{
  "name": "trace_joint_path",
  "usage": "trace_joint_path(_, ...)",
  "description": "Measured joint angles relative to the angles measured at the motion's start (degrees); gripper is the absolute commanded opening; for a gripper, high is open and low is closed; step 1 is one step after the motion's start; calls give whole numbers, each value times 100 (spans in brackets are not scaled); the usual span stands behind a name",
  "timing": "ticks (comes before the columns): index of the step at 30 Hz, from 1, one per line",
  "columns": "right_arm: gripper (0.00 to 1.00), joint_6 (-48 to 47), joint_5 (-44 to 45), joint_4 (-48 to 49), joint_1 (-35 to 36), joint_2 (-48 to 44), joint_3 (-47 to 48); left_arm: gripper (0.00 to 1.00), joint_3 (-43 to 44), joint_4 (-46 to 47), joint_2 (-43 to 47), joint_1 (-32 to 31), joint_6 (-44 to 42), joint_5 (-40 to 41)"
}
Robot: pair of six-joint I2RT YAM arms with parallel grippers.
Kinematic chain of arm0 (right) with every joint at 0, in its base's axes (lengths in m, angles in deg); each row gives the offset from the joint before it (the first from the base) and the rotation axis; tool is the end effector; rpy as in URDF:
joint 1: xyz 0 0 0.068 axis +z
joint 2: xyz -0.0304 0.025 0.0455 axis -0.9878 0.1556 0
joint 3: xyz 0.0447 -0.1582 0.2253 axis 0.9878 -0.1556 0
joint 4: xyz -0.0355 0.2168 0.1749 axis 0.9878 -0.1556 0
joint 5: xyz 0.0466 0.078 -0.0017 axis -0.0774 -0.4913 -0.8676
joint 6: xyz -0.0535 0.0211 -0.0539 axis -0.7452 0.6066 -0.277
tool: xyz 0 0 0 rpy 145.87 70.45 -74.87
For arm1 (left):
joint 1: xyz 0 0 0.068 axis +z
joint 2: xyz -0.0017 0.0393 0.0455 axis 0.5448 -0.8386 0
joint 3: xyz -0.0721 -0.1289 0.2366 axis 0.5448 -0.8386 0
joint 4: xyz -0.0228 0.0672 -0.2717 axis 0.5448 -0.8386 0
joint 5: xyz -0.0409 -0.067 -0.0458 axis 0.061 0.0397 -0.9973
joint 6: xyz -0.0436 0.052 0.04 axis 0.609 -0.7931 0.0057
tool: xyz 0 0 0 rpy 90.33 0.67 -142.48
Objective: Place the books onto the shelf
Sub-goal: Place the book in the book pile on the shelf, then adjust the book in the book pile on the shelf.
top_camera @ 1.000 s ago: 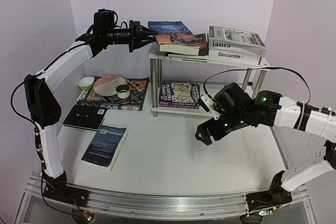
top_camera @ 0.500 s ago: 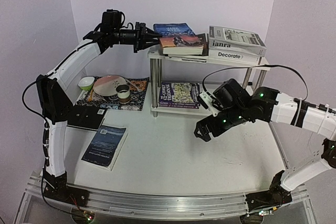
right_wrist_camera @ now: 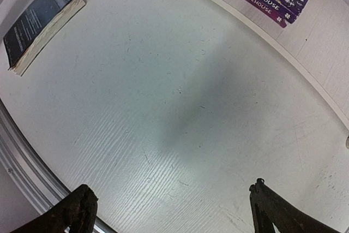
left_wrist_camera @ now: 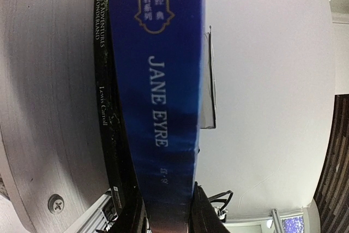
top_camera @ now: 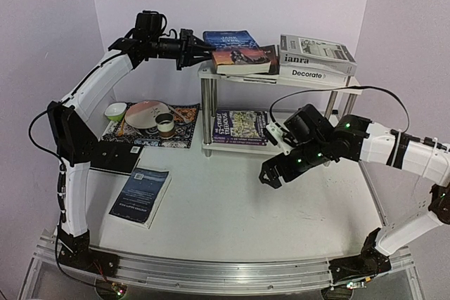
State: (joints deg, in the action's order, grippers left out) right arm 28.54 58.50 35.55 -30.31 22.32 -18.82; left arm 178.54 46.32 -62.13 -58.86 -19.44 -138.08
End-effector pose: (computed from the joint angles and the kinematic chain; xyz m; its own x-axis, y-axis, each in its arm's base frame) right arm 0.2267 0.2730 0.2910 -0.5418 -0.2715 -0.7955 -0.6381 0.7488 0.1790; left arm 0.4406 -0.2732 0.4501 -0.9646 -0.1543 -0.2137 0.1867 0.1724 -0.9672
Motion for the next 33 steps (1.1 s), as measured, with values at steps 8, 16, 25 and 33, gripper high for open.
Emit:
trace_joint_path(8,98,-20,-4,-15,-24,0,63,53,181,-37,-170,-44,-151,74)
trace_joint_path(16,97,-17,-57,-20,-26,11,87,85,-48,50,-33,-52,-640,396)
trace_joint_path(25,97,-11,-166,-42,-26,28,87,100,-651,-203,623,-50,-1550,1001)
trace_joint_path(33,97,-2,-372,-332,-31,50,238,100,-1379,-479,1473,-111,-3042,1694)
